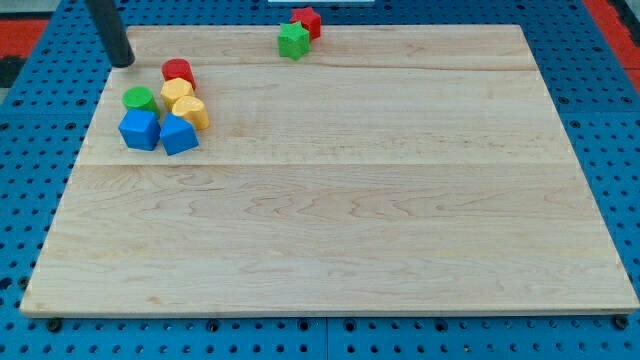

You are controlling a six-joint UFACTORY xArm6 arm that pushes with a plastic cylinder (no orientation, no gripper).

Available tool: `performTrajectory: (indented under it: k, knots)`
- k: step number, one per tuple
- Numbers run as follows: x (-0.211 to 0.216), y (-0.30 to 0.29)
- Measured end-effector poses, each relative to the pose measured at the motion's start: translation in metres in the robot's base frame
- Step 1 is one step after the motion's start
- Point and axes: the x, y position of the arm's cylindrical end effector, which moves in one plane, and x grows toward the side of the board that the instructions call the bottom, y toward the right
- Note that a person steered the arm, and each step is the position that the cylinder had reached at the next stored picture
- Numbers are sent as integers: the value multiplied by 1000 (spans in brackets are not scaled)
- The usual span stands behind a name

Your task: Move the red circle to the red star

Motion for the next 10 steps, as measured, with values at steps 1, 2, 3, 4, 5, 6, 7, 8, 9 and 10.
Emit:
performTrajectory:
  k: [1, 2, 3, 4, 5, 6, 7, 8, 9, 10]
  knots:
    - [9, 63]
    - [9, 176]
    - [9, 237]
    - [19, 186]
    - [53, 167]
    - [61, 222]
    - [22, 284]
    - [-10, 295]
    - [24, 296]
    - [37, 336]
